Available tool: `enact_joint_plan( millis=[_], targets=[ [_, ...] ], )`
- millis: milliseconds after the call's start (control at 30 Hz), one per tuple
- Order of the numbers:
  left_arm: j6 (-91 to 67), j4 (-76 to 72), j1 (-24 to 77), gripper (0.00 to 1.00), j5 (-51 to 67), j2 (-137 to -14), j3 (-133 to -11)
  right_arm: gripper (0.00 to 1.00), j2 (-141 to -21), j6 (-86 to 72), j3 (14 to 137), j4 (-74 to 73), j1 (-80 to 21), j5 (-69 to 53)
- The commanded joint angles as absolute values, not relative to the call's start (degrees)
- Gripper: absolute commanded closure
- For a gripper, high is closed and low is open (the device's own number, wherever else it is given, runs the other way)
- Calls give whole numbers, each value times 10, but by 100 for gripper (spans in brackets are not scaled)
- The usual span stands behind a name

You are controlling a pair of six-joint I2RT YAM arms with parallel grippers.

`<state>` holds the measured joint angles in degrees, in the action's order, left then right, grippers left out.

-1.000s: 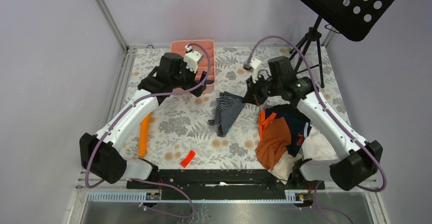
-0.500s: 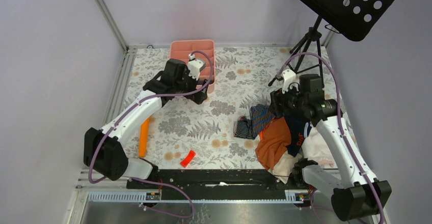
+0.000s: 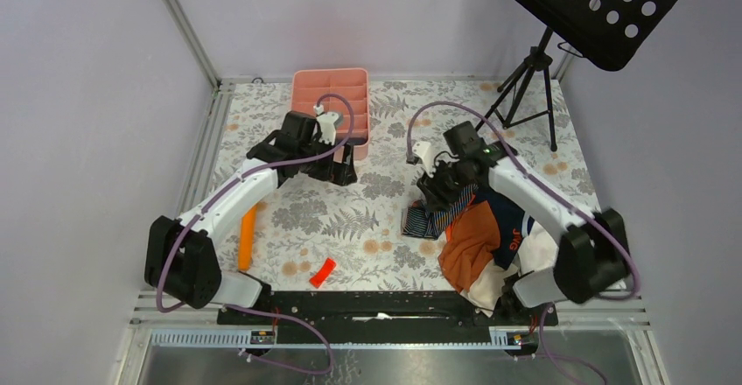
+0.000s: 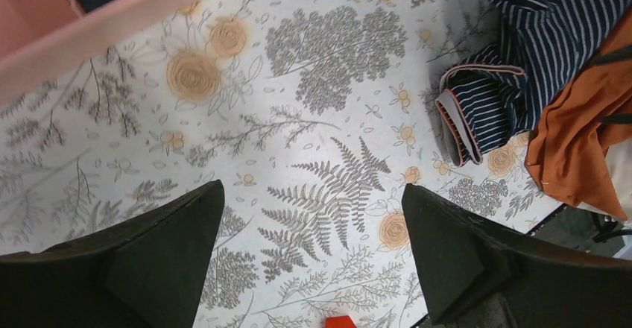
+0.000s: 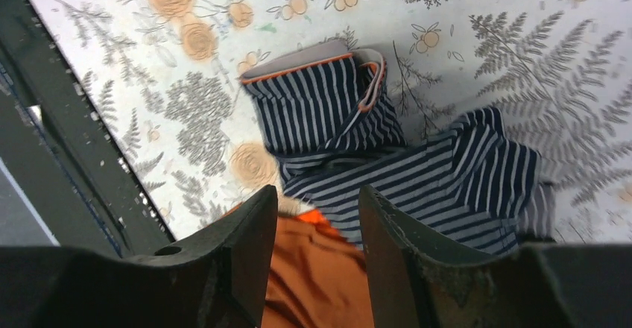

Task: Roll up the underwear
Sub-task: Flatten out the underwear at the center of the board.

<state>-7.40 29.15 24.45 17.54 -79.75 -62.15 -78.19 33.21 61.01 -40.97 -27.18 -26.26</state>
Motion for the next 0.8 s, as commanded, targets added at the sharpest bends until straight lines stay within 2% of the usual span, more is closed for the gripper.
enact_joint_plan(
  millis=[0,167,300,400,467,533,600,767],
  targets=[
    [-129,287,218,1,172,-780,-600,48,-888,309,648,-382,-272,-288],
    [-101,281,205,2,235,-756,-576,48,-953,279,672,-363,-272,-299],
    [-73,268,206,15,333,-753,-559,57,-982,265,690,-361,-273,-304],
    [-68,255,208,19,352,-754,-539,64,-987,246,701,-349,-272,-302],
    [-61,252,209,21,359,-757,-530,72,-988,237,705,-338,-272,-298],
    [-57,246,211,23,373,-763,-526,88,-994,232,711,-334,-272,-294],
    [-52,237,218,27,403,-770,-527,99,-997,228,718,-334,-272,-287],
    [-60,213,266,29,411,-817,-552,100,-992,198,724,-319,-272,-274]
  ],
)
